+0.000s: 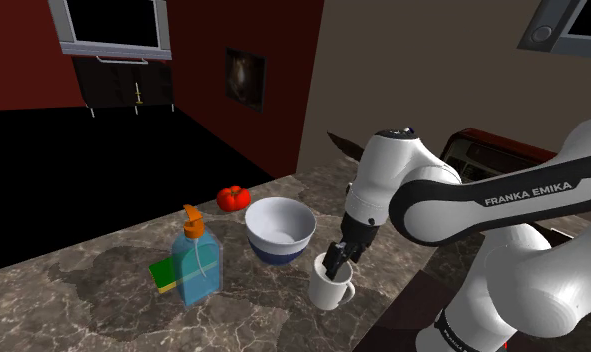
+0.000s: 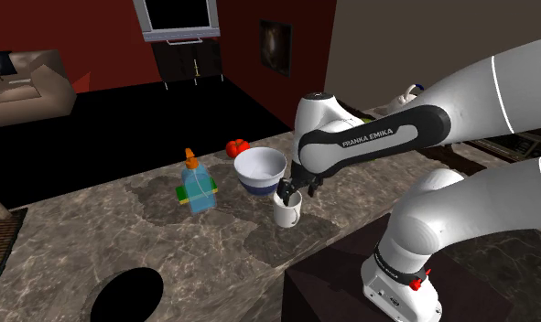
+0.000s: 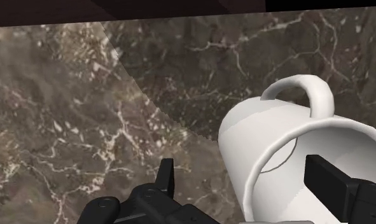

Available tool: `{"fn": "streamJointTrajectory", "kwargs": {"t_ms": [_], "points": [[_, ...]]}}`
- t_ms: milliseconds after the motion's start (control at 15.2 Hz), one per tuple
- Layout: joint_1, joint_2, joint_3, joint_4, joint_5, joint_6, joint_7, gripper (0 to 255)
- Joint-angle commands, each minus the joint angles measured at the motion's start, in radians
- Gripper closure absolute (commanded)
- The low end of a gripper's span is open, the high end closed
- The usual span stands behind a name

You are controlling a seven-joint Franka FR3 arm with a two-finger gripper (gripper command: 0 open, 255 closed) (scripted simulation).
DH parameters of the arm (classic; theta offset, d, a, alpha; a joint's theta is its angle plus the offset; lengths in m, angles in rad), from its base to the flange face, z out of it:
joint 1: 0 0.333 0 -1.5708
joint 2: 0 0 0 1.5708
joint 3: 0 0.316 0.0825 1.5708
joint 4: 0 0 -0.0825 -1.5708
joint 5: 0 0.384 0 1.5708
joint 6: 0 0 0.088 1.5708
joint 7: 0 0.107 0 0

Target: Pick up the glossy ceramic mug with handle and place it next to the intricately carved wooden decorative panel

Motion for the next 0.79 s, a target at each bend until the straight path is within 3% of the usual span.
{"fn": "streamJointTrajectory", "kwargs": {"t_ms": [0,594,726], "points": [[0.000,0.000,0.000,0.000,0.000,0.000,0.000,255],[0.000,0.000,0.000,0.000,0.000,0.000,0.000,255],[-0.002,-0.022,-0.006,0.016,-0.008,-0.038,0.003,255]]}}
